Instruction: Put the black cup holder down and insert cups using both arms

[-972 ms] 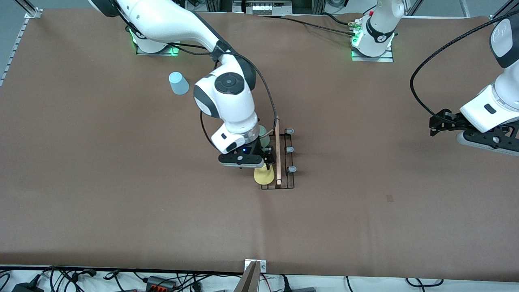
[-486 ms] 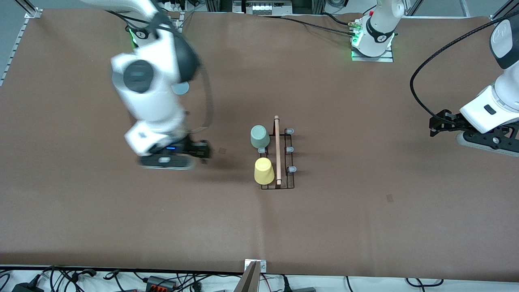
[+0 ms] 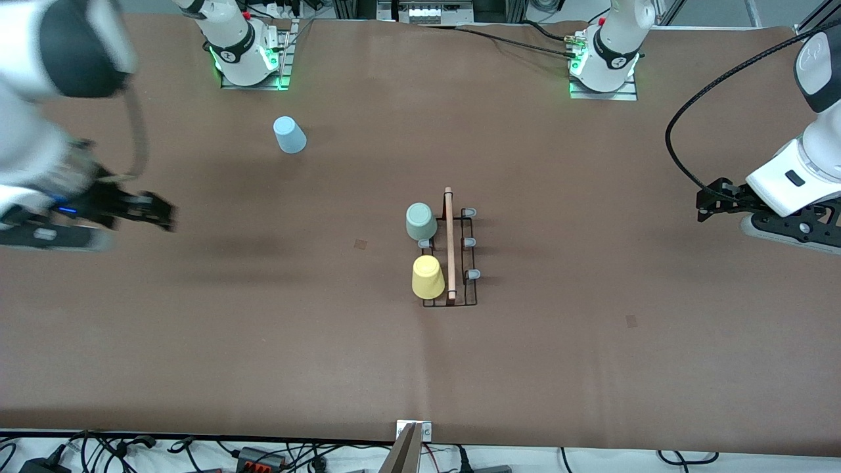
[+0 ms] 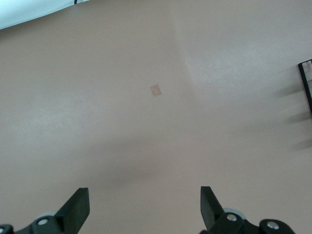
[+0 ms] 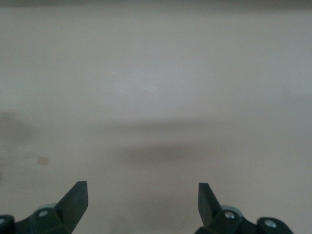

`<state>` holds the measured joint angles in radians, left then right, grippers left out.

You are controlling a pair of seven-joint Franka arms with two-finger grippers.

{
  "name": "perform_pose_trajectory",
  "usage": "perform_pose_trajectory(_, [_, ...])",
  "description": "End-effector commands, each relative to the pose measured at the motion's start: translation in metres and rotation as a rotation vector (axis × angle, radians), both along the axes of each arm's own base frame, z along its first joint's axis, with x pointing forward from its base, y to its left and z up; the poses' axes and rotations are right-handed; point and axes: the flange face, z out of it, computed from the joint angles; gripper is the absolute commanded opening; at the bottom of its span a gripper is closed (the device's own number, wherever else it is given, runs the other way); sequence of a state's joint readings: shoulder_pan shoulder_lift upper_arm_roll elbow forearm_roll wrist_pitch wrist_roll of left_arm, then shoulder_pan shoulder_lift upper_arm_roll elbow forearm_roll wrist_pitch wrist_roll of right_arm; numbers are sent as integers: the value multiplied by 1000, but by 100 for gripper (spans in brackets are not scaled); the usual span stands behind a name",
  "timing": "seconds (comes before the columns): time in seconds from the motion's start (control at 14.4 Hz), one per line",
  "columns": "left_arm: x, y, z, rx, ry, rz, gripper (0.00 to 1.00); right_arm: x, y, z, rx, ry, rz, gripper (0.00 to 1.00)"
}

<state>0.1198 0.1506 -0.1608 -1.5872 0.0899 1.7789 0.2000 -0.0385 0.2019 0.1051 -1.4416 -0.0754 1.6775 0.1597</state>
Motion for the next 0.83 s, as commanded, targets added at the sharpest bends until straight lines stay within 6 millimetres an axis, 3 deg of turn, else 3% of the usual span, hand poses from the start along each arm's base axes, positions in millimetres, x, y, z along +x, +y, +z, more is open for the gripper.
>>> perform_pose_trajectory(0.0, [2,1,6,-15,0,-14,100,-28,-49,24,11,11,-67,100])
perform_pose_trajectory(0.07, [2,1,6,-15,0,-16,100,-35,-64,34,9,2,-94,100])
perform_pose_trajectory(0.21, [2,2,6,-15,0,-14,100,-49,-68,44,5,39,-64,100])
perform_pose_trajectory(0.35, [2,2,6,-15,0,-14,100,-54,-61,50,3,44,-46,100])
perform_pose_trajectory(0.56, [2,2,5,-15,1,-14,100,-46,-49,31,9,81,-29,100])
perform_pose_trajectory(0.76, [2,2,5,-15,1,-14,100,-43,-36,32,79,53,-17,100])
